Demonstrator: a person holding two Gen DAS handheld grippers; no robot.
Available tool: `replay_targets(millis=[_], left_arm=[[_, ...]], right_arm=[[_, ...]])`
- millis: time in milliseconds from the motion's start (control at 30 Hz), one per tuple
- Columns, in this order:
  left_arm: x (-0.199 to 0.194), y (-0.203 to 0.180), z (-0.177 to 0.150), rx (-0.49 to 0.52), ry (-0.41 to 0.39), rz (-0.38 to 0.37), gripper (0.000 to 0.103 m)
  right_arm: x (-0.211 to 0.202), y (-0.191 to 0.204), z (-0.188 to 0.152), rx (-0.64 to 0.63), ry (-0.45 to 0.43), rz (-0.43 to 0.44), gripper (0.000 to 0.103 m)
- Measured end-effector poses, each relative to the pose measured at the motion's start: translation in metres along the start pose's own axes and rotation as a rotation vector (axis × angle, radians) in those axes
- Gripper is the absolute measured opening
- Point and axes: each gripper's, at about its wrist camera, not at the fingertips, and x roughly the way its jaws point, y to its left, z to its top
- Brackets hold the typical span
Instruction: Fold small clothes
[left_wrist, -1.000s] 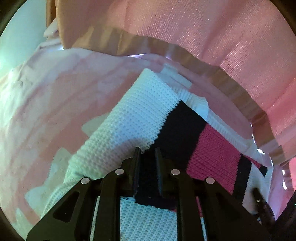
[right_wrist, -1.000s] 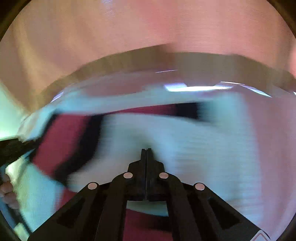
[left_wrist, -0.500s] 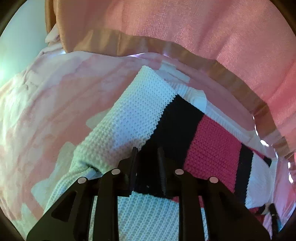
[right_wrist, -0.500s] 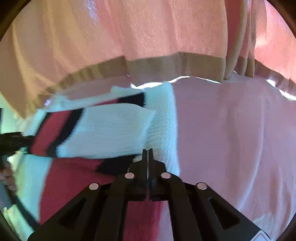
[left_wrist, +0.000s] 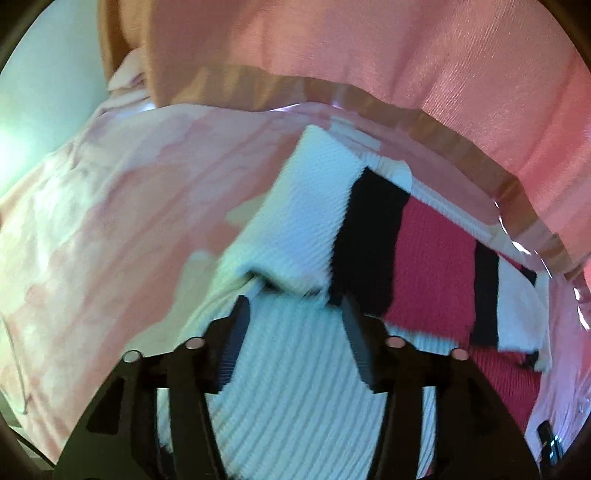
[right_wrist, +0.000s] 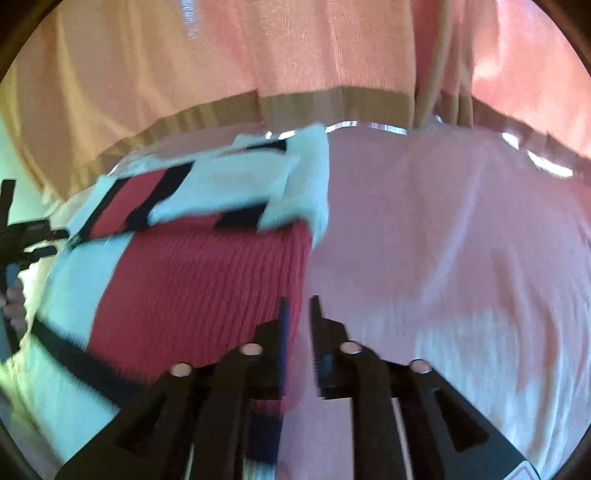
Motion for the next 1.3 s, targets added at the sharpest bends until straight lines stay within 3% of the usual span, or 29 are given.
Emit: replay_targets(millis=[33, 233, 400, 500, 567, 600, 633, 667, 700, 733, 767, 833, 967, 1067, 1200, 1300], left_arm=[[-0.006, 0.007, -0.005, 0.001, 0.004, -0.002, 0.053], [-0.047, 0.068, -0.071, -0.041, 0.046, -0.058, 0.063], [-0.064, 0.107, -0.126, -0.151, 0.1, -0.069, 0.071], [-0.069, 0.124, -0.148, -0.235, 0.112, -0.109, 0.072], [-0.074, 0.123, -0.156, -0.219, 0.11, -0.101, 0.072], [-0.075, 0.121, -0.16, -0.206, 0.113, -0.112, 0.072], [-0.077, 0.118, -0.164, -0.189, 0.108, -0.11, 0.072], [-0.078, 0.112, -0.168, -0.156, 0.107, -0.107, 0.07], [-0.079, 0.108, -0.17, -0.134, 0.105, -0.099, 0.068], [-0.079, 0.1, -0.171, -0.091, 0.103, -0.079, 0.052], [-0.079, 0.096, -0.172, -0.067, 0.11, -0.076, 0.03], [-0.08, 0.088, -0.174, -0.056, 0.129, -0.093, 0.015], [-0.112, 0.068, -0.183, -0.021, 0.122, -0.159, 0.012], [-0.139, 0.044, -0.201, 0.032, 0.127, -0.218, 0.012], [-0.146, 0.022, -0.247, 0.109, 0.185, -0.194, 0.012], [-0.128, 0.016, -0.278, 0.147, 0.238, -0.118, 0.013]], right_arm=[[-0.01, -0.001, -0.019, 0.004, 0.016, 0.027, 0.034], [-0.049, 0.003, -0.1, -0.03, 0.102, 0.084, 0.049], [-0.056, 0.005, -0.138, 0.007, 0.168, 0.191, 0.054], [-0.061, 0.014, -0.146, -0.017, 0.138, 0.212, 0.06], [-0.061, 0.018, -0.149, -0.033, 0.123, 0.209, 0.06], [-0.061, 0.019, -0.149, -0.035, 0.117, 0.213, 0.058], [-0.06, 0.019, -0.15, -0.035, 0.105, 0.215, 0.047], [-0.058, 0.019, -0.148, -0.034, 0.101, 0.208, 0.034], [-0.055, 0.017, -0.145, -0.029, 0.105, 0.209, 0.01], [-0.05, 0.013, -0.141, 0.0, 0.115, 0.234, 0.008], [-0.049, 0.008, -0.137, 0.027, 0.115, 0.251, 0.007], [-0.057, 0.003, -0.128, 0.03, 0.086, 0.256, 0.006], [-0.109, -0.017, -0.103, -0.021, -0.036, 0.189, 0.006], [-0.143, -0.04, -0.103, -0.058, -0.053, 0.11, 0.006], [-0.145, -0.061, -0.133, -0.099, 0.035, -0.024, 0.006], [-0.124, -0.075, -0.158, -0.083, 0.166, -0.021, 0.005]])
